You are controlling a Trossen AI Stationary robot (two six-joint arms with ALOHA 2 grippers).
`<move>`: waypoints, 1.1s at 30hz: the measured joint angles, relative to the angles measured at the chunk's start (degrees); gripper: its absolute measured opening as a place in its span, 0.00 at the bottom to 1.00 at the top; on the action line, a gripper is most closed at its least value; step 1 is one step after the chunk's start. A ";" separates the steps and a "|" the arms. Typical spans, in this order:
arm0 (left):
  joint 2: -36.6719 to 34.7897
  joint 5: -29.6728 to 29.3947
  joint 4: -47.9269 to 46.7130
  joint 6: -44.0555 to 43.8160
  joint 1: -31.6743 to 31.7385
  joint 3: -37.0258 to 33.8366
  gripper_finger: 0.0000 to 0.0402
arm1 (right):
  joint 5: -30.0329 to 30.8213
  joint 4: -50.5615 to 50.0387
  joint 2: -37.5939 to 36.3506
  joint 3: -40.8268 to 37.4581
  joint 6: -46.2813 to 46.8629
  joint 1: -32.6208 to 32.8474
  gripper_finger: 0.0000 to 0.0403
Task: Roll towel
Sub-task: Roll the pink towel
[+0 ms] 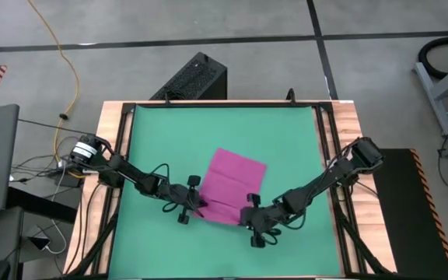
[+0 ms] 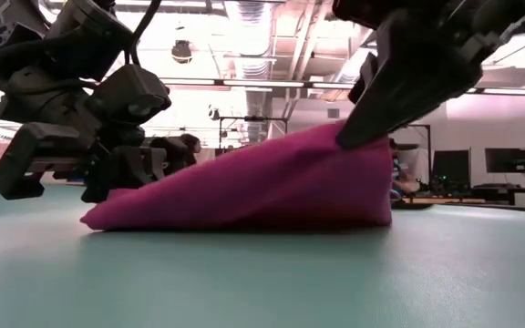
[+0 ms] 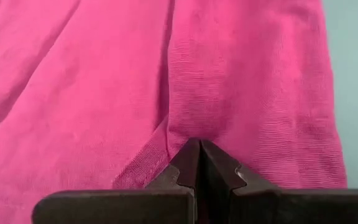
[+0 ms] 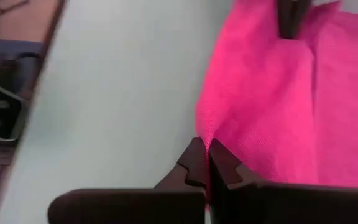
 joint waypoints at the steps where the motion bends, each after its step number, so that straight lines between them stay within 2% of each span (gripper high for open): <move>1: 0.00 0.04 0.02 -0.15 0.00 0.00 0.00 | -0.39 0.07 0.00 0.01 -0.03 -0.01 0.02; 6: 0.00 0.82 0.04 -1.95 0.00 -0.02 0.00 | 1.13 -2.49 -0.02 0.01 6.21 -1.22 0.02; 10: -1.39 -0.51 0.39 -3.53 -0.68 -0.02 0.00 | 1.40 -3.33 -0.02 -0.03 7.22 -1.43 0.02; 13: -5.88 -2.05 -1.32 -1.68 -1.45 -0.20 0.00 | 1.40 -3.35 -0.04 -0.03 7.41 -1.12 0.02; 19: -19.43 -3.21 -6.72 0.71 -1.68 -0.12 0.00 | 1.50 -5.28 -0.04 -0.03 8.27 -0.46 0.02; 23: -24.74 -3.66 -5.16 10.51 -1.47 -0.09 0.00 | 1.68 -5.43 -0.04 -0.03 7.68 -0.08 0.02; 26: -23.08 -0.48 -0.34 17.80 0.39 -0.07 0.00 | 1.73 -5.46 -0.04 -0.01 7.59 -0.04 0.02; 28: -20.15 3.44 3.96 18.15 2.66 0.25 0.00 | 1.75 -5.49 -0.04 -0.03 7.59 -0.04 0.02; 33: -10.89 12.11 6.41 16.97 6.14 3.84 0.00 | 1.78 -5.94 -0.04 -0.02 7.76 -0.09 0.02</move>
